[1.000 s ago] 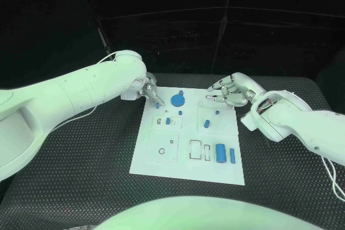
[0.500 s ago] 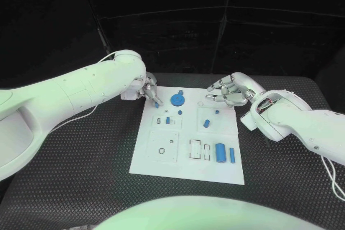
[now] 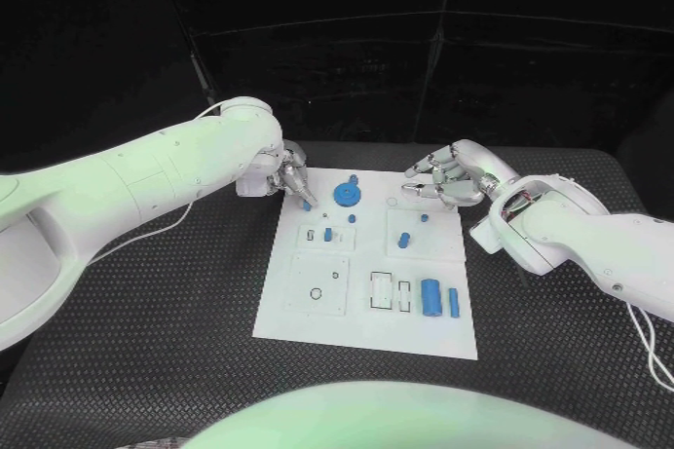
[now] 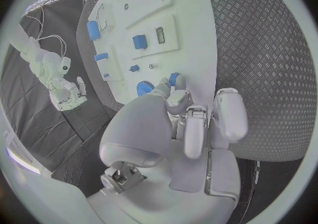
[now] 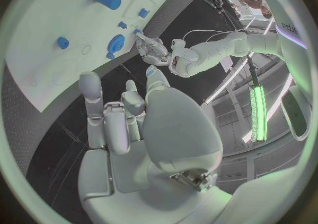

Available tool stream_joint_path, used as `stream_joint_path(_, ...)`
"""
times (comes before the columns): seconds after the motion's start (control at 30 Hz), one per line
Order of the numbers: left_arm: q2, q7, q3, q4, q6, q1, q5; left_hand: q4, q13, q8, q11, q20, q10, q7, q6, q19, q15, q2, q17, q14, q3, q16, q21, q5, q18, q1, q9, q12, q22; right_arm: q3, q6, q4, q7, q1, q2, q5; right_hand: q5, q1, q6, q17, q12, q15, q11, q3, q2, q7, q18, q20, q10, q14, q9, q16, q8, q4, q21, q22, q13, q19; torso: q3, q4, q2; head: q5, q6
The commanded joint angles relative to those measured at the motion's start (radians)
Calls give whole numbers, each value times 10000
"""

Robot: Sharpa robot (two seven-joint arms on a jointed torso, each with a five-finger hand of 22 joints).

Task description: Assemble the parts on the task board

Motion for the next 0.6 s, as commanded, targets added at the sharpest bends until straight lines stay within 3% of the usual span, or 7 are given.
stream_joint_path(0.03, -124, 2, 4, 157, -418, 4, 396, -333, -27, 66, -67, -65, 32, -73, 10, 5, -73, 20, 2635, 1020, 453, 31, -49, 28, 142, 112, 78, -50, 5, 7, 29, 4, 54, 15, 8, -24, 51, 22, -13, 365, -18, -55, -30, -50, 105, -1, 65, 9, -12, 574, -7, -40, 50, 19, -31, -16, 7, -39, 0, 9, -6, 2, -13)
stream_joint_path(0.27, -703, 23, 11, 883, -1022, -6, 790, -381, -40, 193, -79, -73, 73, -85, -31, 14, -82, -115, 2635, 1020, 819, 31, -51, 29, 140, 36, 205, -67, 25, 7, 37, -16, 61, 15, 0, -24, 74, 31, -12, 353, -15, -56, -31, -51, 112, -1, 65, 8, -11, 572, -7, -46, 53, 19, -34, -18, 10, -38, 0, 23, -15, 7, -17)
stream_joint_path(0.6, -1949, 77, 10, 2720, -1954, -113, 1264, -486, -34, 429, -100, -100, 166, -109, -133, 59, -108, -566, 2635, 1020, 1907, 31, -35, 31, 132, -240, 439, -71, 94, 6, 47, -64, 72, 14, -7, -24, 78, 33, -12, 351, -15, -56, -31, -51, 114, -1, 65, 7, -11, 572, -7, -48, 54, 19, -34, -19, 10, -37, 0, 22, -17, 59, -41)
